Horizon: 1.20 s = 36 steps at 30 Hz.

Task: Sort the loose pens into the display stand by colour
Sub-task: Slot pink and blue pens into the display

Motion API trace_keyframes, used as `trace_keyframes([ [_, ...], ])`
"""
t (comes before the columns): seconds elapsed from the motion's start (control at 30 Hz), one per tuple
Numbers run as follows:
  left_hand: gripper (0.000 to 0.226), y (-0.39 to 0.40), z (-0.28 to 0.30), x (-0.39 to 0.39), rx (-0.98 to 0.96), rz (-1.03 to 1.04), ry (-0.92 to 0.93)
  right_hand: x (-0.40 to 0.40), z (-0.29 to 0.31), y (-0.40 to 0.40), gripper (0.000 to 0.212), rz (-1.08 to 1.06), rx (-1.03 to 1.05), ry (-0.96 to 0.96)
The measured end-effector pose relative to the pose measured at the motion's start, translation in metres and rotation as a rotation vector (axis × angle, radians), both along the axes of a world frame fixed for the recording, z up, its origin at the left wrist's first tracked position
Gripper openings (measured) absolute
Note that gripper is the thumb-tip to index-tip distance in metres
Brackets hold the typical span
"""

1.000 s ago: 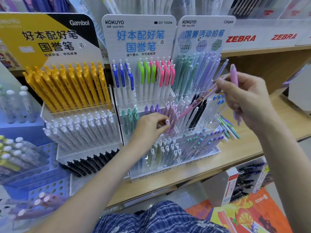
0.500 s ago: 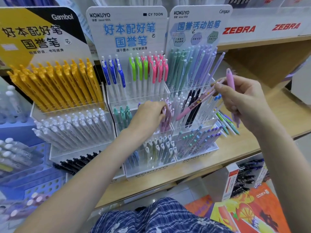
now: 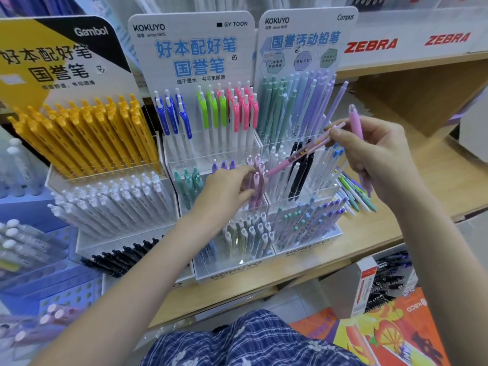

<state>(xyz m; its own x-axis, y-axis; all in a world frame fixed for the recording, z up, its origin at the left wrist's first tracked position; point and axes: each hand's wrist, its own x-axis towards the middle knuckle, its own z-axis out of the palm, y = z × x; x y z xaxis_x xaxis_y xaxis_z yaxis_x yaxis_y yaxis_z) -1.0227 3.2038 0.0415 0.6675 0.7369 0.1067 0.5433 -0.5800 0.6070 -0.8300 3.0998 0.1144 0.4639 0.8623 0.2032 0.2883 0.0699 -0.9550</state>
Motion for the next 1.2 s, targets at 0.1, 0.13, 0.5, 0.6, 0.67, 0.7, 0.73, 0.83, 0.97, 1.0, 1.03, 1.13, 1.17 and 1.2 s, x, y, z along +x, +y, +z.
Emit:
trace_keyframes([
  [0.1, 0.038, -0.007, -0.006, -0.027, 0.033, 0.007, 0.038, -0.006, 0.007, 0.010, 0.009, 0.028, 0.056, -0.068],
  [0.13, 0.036, -0.008, -0.010, -0.034, 0.052, 0.003, 0.089, -0.009, 0.009, 0.015, 0.009, 0.047, 0.077, -0.097],
  [0.5, 0.032, 0.004, -0.051, -0.037, 0.092, -0.032, 0.344, -0.046, -0.039, 0.069, 0.025, 0.220, -0.128, -0.842],
  [0.6, 0.030, 0.005, -0.053, -0.037, 0.102, -0.025, 0.324, -0.049, -0.036, 0.069, 0.030, 0.251, -0.139, -0.919],
  [0.67, 0.029, 0.005, -0.054, -0.038, 0.094, -0.016, 0.307, -0.051, -0.034, 0.069, 0.033, 0.287, -0.183, -0.955],
  [0.7, 0.029, 0.004, -0.053, -0.038, 0.091, -0.015, 0.299, -0.051, -0.035, 0.070, 0.033, 0.295, -0.209, -0.958],
  [0.73, 0.029, 0.004, -0.052, -0.039, 0.088, -0.017, 0.294, -0.052, -0.037, 0.072, 0.033, 0.295, -0.244, -0.970],
  [0.83, 0.029, 0.004, -0.051, -0.039, 0.096, -0.024, 0.283, -0.053, -0.040, 0.084, 0.032, 0.297, -0.408, -1.040],
  [0.97, 0.029, 0.003, -0.050, -0.038, 0.098, -0.020, 0.276, -0.061, -0.036, 0.099, 0.039, 0.186, -0.626, -1.095],
  [1.0, 0.029, 0.003, -0.050, -0.037, 0.102, -0.014, 0.280, -0.064, -0.035, 0.103, 0.043, 0.182, -0.650, -1.095],
  [1.03, 0.029, 0.003, -0.049, -0.037, 0.110, -0.012, 0.285, -0.067, -0.033, 0.106, 0.045, 0.187, -0.671, -1.093],
  [1.13, 0.029, 0.003, -0.048, -0.038, 0.123, -0.030, 0.287, -0.068, -0.031, 0.107, 0.038, 0.207, -0.709, -1.082],
  [1.17, 0.030, 0.003, -0.047, -0.039, 0.114, -0.037, 0.289, -0.066, -0.029, 0.104, 0.035, 0.204, -0.694, -1.049],
  [1.2, 0.030, 0.002, -0.046, -0.041, 0.099, -0.046, 0.296, -0.064, -0.026, 0.099, 0.032, 0.189, -0.652, -1.002],
])
